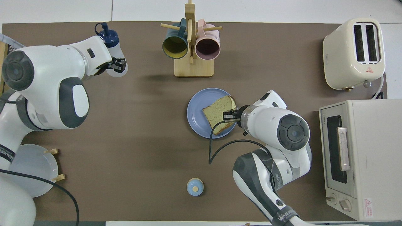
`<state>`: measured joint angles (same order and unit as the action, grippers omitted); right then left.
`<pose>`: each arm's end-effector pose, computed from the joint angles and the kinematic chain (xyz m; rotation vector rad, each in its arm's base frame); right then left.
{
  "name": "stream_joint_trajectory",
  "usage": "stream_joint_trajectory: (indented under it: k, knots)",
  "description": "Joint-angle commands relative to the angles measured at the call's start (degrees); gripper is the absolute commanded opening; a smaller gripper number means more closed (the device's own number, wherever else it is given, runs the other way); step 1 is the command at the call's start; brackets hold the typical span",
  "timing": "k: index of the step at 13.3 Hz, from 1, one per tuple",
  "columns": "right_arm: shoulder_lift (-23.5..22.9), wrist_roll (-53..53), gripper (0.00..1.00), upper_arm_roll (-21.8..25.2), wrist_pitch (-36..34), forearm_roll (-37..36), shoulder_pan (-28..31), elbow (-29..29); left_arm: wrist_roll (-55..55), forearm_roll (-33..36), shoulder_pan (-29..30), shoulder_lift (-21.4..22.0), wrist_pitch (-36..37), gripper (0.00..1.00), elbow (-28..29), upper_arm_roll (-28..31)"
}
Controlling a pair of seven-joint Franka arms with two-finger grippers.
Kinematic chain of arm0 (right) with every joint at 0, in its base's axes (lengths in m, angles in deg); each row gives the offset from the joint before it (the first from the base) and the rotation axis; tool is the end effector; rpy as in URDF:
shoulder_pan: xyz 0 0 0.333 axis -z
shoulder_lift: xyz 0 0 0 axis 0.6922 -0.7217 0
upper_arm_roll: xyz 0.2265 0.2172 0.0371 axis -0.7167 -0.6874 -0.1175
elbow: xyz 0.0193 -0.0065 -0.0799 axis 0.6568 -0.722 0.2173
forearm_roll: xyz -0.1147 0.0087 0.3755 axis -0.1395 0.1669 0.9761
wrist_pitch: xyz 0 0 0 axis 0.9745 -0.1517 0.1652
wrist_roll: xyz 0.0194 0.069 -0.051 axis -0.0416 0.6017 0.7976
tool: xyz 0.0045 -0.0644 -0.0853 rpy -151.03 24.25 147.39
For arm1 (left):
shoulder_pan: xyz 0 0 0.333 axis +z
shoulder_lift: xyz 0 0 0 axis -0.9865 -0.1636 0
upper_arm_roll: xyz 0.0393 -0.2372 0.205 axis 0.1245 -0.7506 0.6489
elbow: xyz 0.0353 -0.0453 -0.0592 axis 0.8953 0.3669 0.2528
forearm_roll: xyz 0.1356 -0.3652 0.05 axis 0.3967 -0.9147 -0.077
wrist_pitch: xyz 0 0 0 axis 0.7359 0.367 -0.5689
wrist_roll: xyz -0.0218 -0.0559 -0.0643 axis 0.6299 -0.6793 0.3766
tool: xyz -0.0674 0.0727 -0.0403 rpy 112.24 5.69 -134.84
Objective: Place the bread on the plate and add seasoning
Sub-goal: 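Bring the bottle forward with the left gripper while the right gripper approaches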
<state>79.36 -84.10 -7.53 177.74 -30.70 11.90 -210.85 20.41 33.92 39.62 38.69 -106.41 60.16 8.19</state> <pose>0.5010 0.2501 0.3710 -2.9223 0.0049 -0.3719 0.6156 -0.1643 0.4677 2.8840 -0.7898 0.6196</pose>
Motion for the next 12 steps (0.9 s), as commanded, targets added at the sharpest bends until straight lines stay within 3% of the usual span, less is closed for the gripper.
stream_joint_trajectory:
  k: [1,2,6,10,11,12]
  knots:
    - [1.79,1.33,0.68,-0.45,0.95,0.91,0.61,-1.45,-7.28,5.17,-1.13,9.33,12.06,0.00,2.93,-0.08]
    - [1.35,3.61,1.00,-0.45,0.17,0.91,1.05,0.13,-12.11,5.27,-1.13,11.97,17.60,0.00,3.01,-0.34]
    - [1.34,4.86,1.00,-0.36,-1.07,0.82,3.42,2.07,-21.45,9.03,-3.23,17.79,29.85,0.00,3.63,-1.57]
    - [2.49,4.78,1.00,-0.36,-3.36,0.82,2.99,2.86,-22.17,11.69,-4.56,24.29,30.05,0.00,12.84,-6.75]
    - [3.71,4.87,1.00,-0.97,-3.88,0.82,2.46,5.13,-25.31,11.69,-4.56,25.78,30.05,0.00,15.30,-8.50]
    - [3.37,4.87,1.00,-1.85,-9.02,1.17,2.46,9.42,-25.51,11.69,-4.56,26.75,30.05,0.00,16.80,-8.95]
